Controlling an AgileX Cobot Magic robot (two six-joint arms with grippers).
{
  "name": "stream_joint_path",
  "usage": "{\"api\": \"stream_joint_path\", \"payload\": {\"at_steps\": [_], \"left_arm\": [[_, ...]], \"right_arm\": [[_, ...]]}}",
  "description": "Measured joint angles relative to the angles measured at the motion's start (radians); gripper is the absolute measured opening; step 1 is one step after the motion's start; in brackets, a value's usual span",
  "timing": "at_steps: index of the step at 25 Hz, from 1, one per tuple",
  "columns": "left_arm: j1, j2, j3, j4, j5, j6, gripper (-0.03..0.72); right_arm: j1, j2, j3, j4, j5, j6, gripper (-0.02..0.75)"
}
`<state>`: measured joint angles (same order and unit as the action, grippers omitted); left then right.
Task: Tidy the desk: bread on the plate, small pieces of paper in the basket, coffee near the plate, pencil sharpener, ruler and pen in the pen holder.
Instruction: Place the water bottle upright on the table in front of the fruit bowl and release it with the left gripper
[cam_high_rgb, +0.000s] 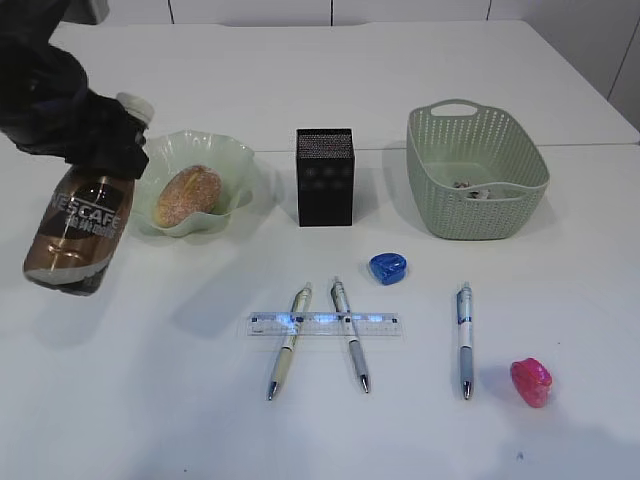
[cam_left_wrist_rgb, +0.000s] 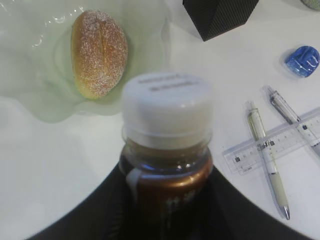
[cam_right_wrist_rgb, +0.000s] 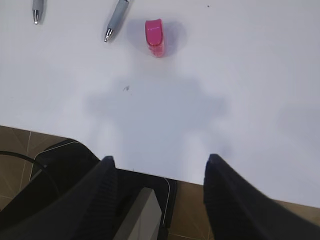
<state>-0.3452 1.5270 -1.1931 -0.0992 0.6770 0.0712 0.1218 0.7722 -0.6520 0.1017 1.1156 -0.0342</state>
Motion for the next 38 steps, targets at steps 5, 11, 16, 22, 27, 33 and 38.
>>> {"api": "stream_joint_path", "payload": {"at_steps": [5,11,16,22,27,33,38], "left_arm": [[0.000,-0.042,0.143,-0.002,-0.179,0.000,0.262],[0.000,-0.042,0.258,-0.004,-0.401,0.000,0.262],[0.000,-0.042,0.354,-0.008,-0.600,0.000,0.262],[0.008,-0.042,0.454,-0.016,-0.873,0.000,0.262],[0.020,-0.042,0.512,-0.043,-1.040,0.000,0.262],[0.030,0.030,0.544,-0.061,-1.166,0.000,0.262],[0.030,0.095,0.565,-0.084,-1.275,-0.006,0.262]], "right_arm": [[0.000,0.000,0.000,-0.002,0.000,0.000,0.440],[0.000,0.000,0.000,-0.002,0.000,0.000,0.440],[0.000,0.000,0.000,-0.002,0.000,0.000,0.440],[0.000,0.000,0.000,-0.002,0.000,0.000,0.440],[0.000,0.000,0.000,-0.002,0.000,0.000,0.440],[0.000,0.000,0.000,0.002,0.000,0.000,0.440],[0.000,0.000,0.000,0.004,0.000,0.000,0.440]]}}
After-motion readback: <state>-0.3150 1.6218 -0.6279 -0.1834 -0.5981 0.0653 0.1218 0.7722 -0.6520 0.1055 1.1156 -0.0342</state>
